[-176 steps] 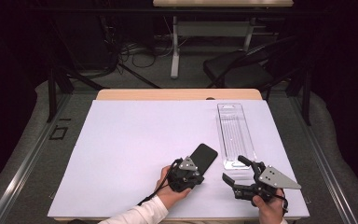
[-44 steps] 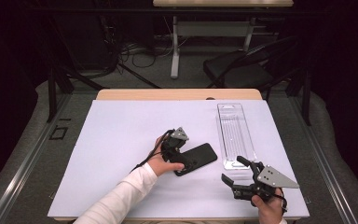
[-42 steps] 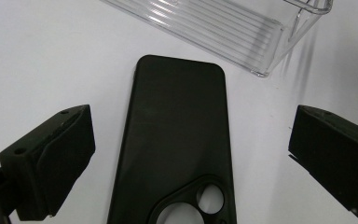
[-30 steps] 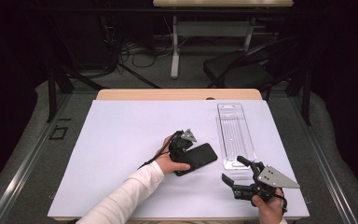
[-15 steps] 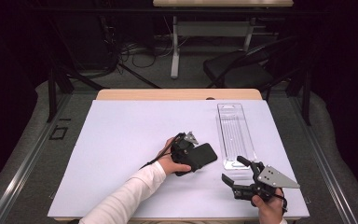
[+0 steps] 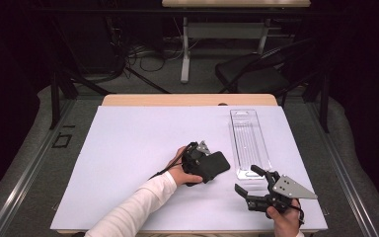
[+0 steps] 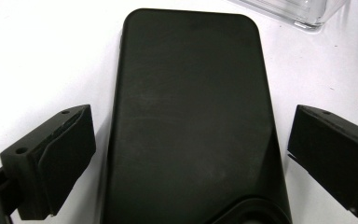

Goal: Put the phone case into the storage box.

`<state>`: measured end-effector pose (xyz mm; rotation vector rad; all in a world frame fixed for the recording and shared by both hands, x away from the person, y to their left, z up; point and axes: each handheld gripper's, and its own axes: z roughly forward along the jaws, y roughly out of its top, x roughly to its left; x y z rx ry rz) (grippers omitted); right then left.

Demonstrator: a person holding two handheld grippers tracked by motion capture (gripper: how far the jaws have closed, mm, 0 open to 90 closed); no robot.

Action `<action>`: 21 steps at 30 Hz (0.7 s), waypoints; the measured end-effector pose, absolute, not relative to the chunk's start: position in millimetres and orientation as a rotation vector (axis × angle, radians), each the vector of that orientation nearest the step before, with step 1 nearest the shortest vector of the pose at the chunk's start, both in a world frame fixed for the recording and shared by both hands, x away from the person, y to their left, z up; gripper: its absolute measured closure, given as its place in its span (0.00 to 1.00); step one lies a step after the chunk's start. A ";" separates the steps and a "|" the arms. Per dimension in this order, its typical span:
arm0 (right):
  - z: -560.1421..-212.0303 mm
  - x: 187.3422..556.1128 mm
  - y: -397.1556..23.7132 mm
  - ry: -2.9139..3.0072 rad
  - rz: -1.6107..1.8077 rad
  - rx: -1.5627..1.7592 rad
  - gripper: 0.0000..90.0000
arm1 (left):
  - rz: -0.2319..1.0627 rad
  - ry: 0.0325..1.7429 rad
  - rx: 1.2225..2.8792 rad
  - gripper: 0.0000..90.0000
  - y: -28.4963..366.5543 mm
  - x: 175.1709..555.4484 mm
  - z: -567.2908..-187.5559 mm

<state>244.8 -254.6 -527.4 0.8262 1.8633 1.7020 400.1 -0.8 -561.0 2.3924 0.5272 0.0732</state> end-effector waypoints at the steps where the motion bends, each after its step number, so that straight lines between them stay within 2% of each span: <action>1: -527.3 244.8 -254.7 1.863 1.701 0.825 0.16 | 0.081 0.517 2.401 0.01 -0.7 400.2 -561.0; 21: -527.5 244.9 -254.4 1.867 1.702 0.827 0.16 | 0.134 0.496 2.417 0.05 -3.2 398.1 -561.5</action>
